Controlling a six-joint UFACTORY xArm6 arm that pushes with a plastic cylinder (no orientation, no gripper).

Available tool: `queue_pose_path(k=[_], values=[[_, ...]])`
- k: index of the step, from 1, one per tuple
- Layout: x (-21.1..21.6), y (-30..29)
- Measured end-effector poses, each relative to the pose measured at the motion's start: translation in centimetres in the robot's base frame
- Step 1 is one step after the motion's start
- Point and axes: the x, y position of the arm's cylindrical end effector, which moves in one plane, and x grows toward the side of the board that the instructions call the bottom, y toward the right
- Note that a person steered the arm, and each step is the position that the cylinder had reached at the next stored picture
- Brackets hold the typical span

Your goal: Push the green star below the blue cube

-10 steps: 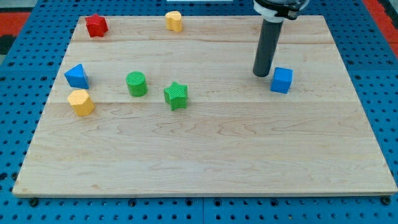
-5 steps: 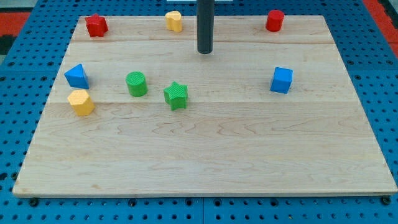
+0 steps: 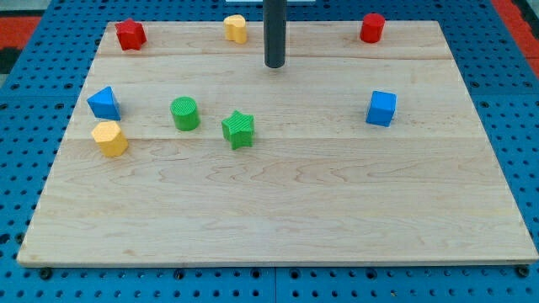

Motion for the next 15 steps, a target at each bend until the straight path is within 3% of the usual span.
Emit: queue_pose_path(k=[3,6,8,9,12,13,14,15], values=[[0.1,0.0],[5.5,0.3],[10.8,-4.7],[13.7,-4.0],[15.2,-8.8],[16.4,-14.1],[19.8,-8.0],[21.0,3.8]])
